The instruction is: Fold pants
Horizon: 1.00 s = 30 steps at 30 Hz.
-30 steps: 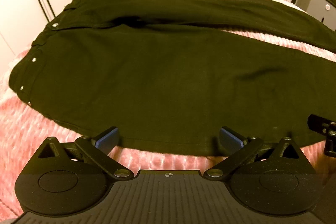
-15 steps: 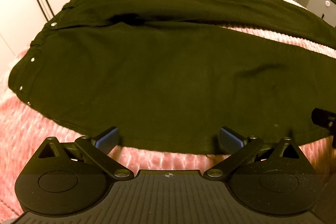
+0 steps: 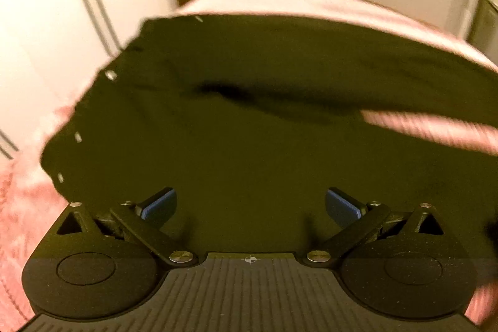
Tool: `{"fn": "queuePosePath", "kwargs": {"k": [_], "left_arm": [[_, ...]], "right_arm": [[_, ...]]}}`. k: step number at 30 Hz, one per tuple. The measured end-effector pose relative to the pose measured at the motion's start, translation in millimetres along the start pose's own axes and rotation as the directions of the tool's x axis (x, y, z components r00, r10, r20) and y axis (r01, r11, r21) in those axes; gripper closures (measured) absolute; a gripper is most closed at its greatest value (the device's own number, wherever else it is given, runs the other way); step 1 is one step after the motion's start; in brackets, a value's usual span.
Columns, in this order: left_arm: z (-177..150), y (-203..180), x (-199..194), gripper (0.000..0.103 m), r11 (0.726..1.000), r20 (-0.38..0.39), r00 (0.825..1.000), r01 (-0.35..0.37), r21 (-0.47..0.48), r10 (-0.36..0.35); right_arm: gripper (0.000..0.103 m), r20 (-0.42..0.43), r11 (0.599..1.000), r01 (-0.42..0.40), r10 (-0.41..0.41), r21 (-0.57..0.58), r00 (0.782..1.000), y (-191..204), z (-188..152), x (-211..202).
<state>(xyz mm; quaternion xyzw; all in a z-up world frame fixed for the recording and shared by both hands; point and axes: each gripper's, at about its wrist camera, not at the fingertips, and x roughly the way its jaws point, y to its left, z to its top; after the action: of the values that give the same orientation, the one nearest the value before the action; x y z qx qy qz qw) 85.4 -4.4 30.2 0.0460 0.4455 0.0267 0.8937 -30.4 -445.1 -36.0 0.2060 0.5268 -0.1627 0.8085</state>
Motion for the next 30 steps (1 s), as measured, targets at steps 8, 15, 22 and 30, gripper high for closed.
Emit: {"fn": "queuePosePath", "kwargs": {"k": [8, 15, 22, 30], "left_arm": [[44.9, 21.0, 89.2, 0.0, 0.963, -0.069, 0.997, -0.044, -0.267, 0.026], [29.2, 39.7, 118.5, 0.0, 0.949, 0.05, 0.995, -0.071, -0.307, 0.091], [17.3, 21.3, 131.9, 0.0, 0.955, 0.123, 0.975, -0.147, -0.259, 0.183], [5.7, 4.2, 125.8, 0.0, 0.927, 0.158, 0.951, -0.207, -0.313, 0.266]], "right_arm": [[0.004, -0.008, 0.997, 0.064, -0.064, 0.046, 0.998, -12.1, 2.5, 29.2], [0.004, -0.019, 0.99, -0.099, 0.101, 0.099, 0.995, -7.4, 81.0, 1.6], [0.014, 0.123, 0.937, -0.084, 0.045, 0.338, 0.991, 4.6, 229.2, 34.1], [0.036, 0.033, 0.803, 0.047, -0.082, 0.594, 0.996, -2.2, 287.0, 111.3]]}}
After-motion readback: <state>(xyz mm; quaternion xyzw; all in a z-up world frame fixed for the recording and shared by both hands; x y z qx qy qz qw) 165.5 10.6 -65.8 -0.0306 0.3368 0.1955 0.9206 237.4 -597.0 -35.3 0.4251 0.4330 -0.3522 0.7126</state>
